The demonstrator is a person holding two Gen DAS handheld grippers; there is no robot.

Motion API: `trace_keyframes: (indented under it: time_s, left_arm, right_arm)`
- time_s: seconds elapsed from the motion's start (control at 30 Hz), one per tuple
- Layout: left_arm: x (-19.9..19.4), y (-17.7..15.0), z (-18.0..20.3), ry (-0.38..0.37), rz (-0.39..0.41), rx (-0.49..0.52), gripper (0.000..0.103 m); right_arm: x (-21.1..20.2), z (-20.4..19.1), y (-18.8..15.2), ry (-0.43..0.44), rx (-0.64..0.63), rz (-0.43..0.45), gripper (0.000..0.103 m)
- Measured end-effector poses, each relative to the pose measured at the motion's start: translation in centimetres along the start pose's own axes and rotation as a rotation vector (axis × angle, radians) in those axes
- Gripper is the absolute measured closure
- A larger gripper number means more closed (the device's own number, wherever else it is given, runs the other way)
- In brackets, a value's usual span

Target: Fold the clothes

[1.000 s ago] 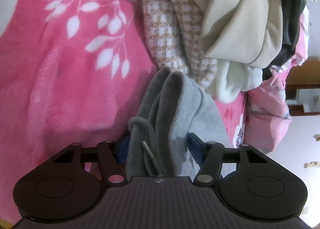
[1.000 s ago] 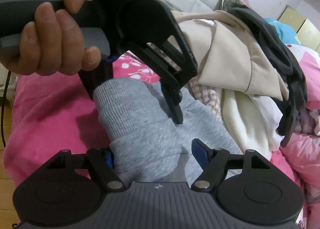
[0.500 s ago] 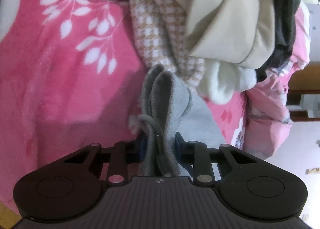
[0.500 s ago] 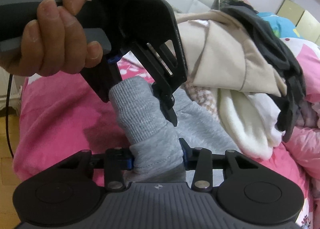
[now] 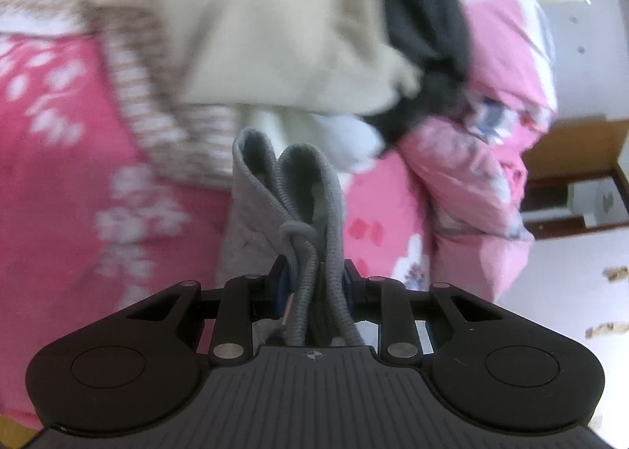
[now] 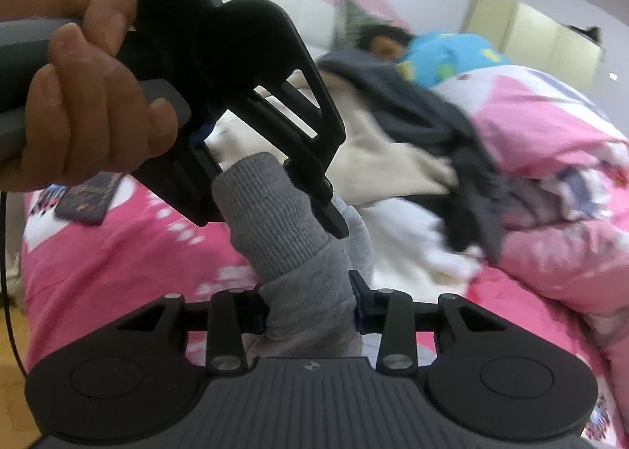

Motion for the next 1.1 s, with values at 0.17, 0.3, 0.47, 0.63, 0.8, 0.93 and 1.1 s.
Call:
trace_keyframes:
  time_s: [0.17, 0.3, 0.47, 0.63, 0.8, 0.93, 1.1]
  left_arm:
    - [2.8, -2.0, 6.2, -0.031, -0.036, 0.081, 0.078]
    - [6.4, -4.6, 11.1, -0.049, -0.078, 0.146, 0.078]
    - [12.2, -9.4, 17.4, -0.076, -0.122, 0.227, 0.077]
    - [19.3, -14.4, 22.8, -0.106, -0.191, 0.256, 0.077]
    - [26.3, -20.1, 28.0, -0.132, -0.257, 0.303, 0.077]
    - [31.9, -24.5, 31.7, -0.145, -0.316, 0.34, 0.077]
    - [37.5, -29.2, 35.4, -0.15, -0.373, 0.396, 0.077]
  right_arm:
    - [-2.4, 6.3, -0.5, -0.069, 0.093, 0.028, 0.064]
    - [-4.6, 11.9, -2.0, -0.128, 0.156, 0.038, 0.065]
    - [-7.6, 19.5, -5.3, -0.207, 0.214, 0.032, 0.065]
    - [-10.3, 27.8, -10.1, -0.288, 0.247, 0.007, 0.066]
    - [-13.0, 35.9, -15.2, -0.37, 0.269, -0.024, 0.067]
    - [-15.2, 41.5, -19.4, -0.431, 0.297, -0.054, 0.067]
    - [-17.3, 47.4, -24.4, -0.507, 0.341, -0.089, 0.068]
Point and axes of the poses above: each gripper's, at about its wrist camera, not at the fingertips, and x roughly the way its jaws point, z to its right, y to its top, the point moved 9 cm from there along x, roughly the way its jaws point, and after that the axes turned 2 degrees about -z, right-handed, at the moved point
